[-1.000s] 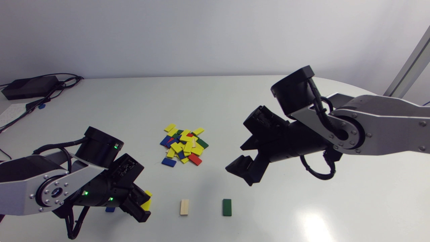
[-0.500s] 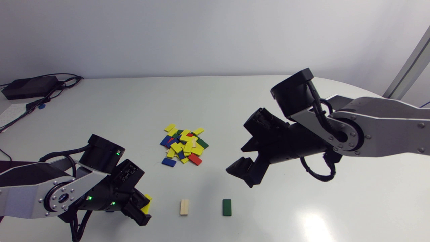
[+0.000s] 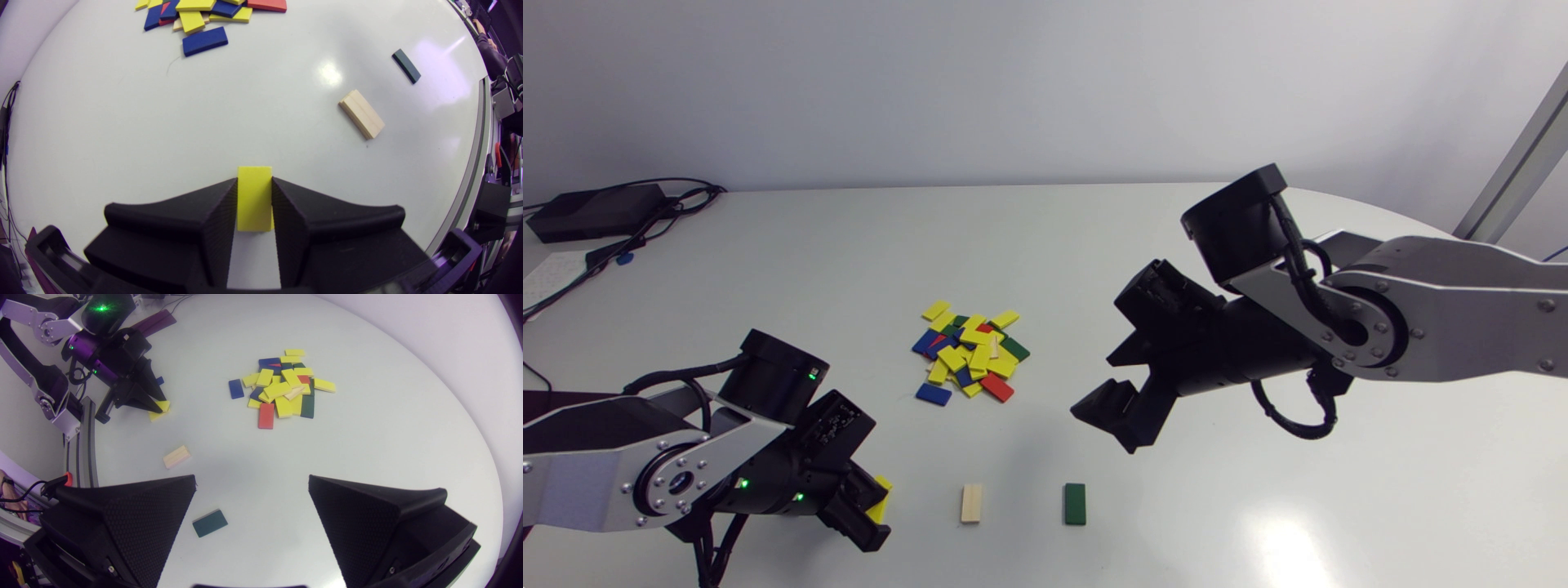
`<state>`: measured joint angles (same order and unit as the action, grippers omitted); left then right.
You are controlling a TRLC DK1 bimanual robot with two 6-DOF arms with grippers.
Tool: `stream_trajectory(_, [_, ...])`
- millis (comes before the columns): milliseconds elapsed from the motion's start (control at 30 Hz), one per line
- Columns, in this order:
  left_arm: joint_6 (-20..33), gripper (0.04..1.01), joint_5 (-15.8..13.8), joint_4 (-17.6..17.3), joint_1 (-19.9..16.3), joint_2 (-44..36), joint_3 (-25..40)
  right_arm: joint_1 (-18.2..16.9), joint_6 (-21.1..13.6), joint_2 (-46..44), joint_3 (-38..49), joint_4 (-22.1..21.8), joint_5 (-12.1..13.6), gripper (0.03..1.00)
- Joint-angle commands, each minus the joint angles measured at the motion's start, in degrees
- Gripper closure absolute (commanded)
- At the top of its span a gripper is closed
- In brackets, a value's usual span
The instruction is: Take domino bricks one by one from the mixed stack on the table and place each onto the existing stack of the same color.
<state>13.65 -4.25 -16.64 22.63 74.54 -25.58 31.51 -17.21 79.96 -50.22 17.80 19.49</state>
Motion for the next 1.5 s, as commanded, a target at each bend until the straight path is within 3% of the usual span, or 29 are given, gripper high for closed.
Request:
stream_trajectory(0, [0.41,1.002,-0.32,0.12,0.75,1.66,1.59,-0.31,-0.98,0.63,1.96,-0.49,-0.15,0.067])
stream_trajectory(233, [0.32,0.995,-0.14,0.03,1.98,2.45,1.41,-0.57,-1.07,0.72,2.14,-0.66,-0.06,0.067])
stream_trajectory(1000, [0.15,0.692,2.58,-0.06,2.24,3.42,0.89,-0.57,-1.07,0.46,2.40,-0.84,0.03,0.067])
stream_trajectory(1467, [0.15,0.631,2.58,-0.58,2.24,2.80,0.18,-0.57,-0.98,0.46,2.40,-0.84,-0.06,0.067])
